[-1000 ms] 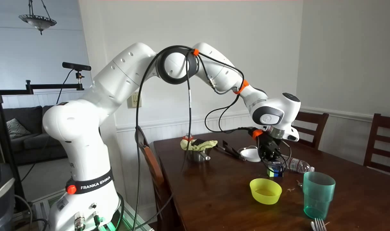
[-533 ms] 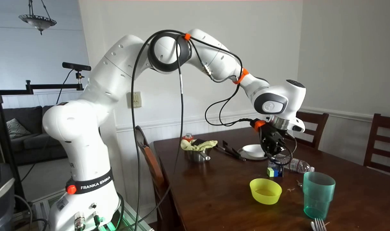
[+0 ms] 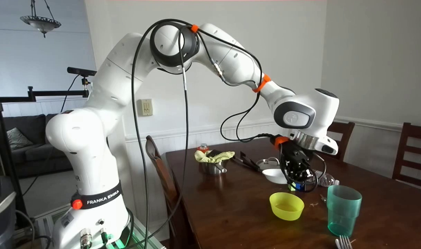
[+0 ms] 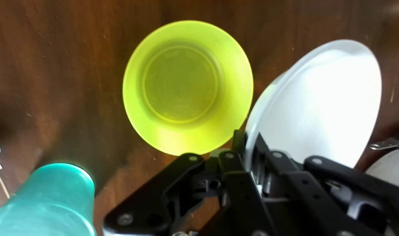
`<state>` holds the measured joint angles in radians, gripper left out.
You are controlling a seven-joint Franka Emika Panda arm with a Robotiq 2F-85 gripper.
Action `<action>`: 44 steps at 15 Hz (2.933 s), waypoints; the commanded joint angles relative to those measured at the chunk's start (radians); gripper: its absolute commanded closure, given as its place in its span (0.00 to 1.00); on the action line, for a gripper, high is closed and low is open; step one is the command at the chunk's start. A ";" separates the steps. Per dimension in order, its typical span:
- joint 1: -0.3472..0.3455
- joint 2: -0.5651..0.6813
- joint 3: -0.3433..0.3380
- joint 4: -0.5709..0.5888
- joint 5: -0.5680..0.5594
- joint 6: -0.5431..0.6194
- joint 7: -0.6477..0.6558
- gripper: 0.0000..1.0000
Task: Take the blue cup out of the bowl then put the white plate onto it
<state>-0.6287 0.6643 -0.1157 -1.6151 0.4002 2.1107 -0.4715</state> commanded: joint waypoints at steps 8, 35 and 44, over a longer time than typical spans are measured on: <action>-0.008 -0.038 -0.073 -0.097 -0.053 0.038 0.049 0.98; -0.018 0.030 -0.062 -0.096 -0.054 0.155 0.077 0.39; -0.012 0.010 -0.052 -0.104 -0.050 0.154 0.079 0.00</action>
<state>-0.6311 0.7014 -0.1869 -1.6986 0.3684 2.2497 -0.4136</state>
